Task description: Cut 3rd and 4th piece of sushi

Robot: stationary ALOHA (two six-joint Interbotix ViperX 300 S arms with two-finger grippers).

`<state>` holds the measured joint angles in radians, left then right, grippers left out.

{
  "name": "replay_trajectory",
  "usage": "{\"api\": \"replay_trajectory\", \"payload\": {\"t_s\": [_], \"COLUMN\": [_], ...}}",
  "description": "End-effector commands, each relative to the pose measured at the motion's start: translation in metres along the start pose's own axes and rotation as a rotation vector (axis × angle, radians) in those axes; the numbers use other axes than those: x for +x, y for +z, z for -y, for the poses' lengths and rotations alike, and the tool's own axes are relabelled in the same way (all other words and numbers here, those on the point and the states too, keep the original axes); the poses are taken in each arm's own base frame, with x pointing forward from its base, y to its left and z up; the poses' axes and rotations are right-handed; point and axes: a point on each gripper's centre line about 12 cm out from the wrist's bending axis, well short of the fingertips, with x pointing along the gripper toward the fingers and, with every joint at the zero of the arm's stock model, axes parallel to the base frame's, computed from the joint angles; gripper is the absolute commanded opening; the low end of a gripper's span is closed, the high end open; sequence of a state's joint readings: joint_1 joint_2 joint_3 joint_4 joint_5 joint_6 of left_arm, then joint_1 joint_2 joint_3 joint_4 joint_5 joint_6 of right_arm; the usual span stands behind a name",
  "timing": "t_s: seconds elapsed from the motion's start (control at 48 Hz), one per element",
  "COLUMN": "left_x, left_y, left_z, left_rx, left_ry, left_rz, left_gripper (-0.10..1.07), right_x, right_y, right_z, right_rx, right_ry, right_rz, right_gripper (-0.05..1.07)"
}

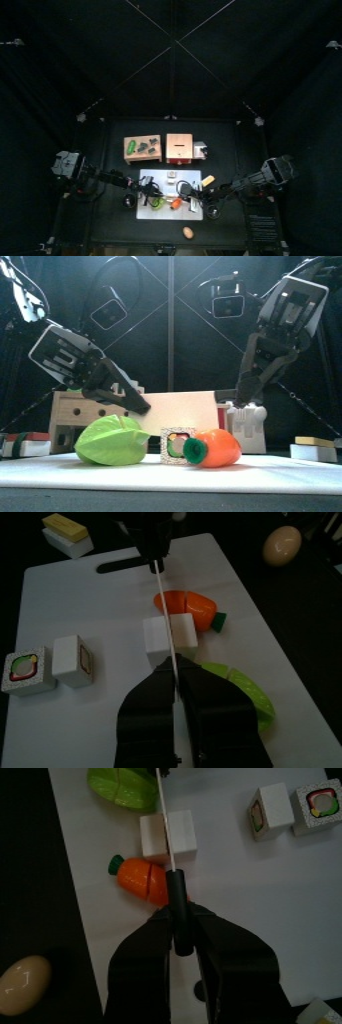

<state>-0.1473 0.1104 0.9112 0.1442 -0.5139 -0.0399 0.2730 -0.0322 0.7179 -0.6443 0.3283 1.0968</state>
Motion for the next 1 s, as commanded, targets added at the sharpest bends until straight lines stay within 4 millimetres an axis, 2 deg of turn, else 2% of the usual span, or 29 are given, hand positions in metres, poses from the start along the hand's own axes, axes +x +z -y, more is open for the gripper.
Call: {"api": "replay_trajectory", "payload": {"t_s": [0.0,0.271,0.375,0.583,0.979], "left_x": [0.002,0.013,0.015,0.016,0.014], "left_y": [-0.001,-0.023,-0.022,-0.02,-0.014], "left_z": [-0.001,-0.003,-0.005,-0.021,-0.03], "left_rx": [-0.008,-0.041,-0.05,-0.071,-0.074], "left_ry": [0.006,0.02,0.03,0.067,0.086], "left_rz": [-0.009,-0.093,-0.108,-0.115,-0.097], "left_gripper": [0.37,0.37,0.37,0.37,0.37], "right_x": [0.0,0.015,0.017,0.018,0.014], "right_y": [0.003,0.001,0.002,0.008,0.01], "right_z": [0.001,0.001,0.0,0.016,0.021], "right_rx": [0.007,0.0,-0.005,0.023,0.023], "right_ry": [-0.003,-0.021,-0.022,-0.061,-0.093], "right_rz": [0.004,-0.025,-0.024,-0.024,-0.026], "right_gripper": [0.35,0.35,0.35,0.35,0.35]}}
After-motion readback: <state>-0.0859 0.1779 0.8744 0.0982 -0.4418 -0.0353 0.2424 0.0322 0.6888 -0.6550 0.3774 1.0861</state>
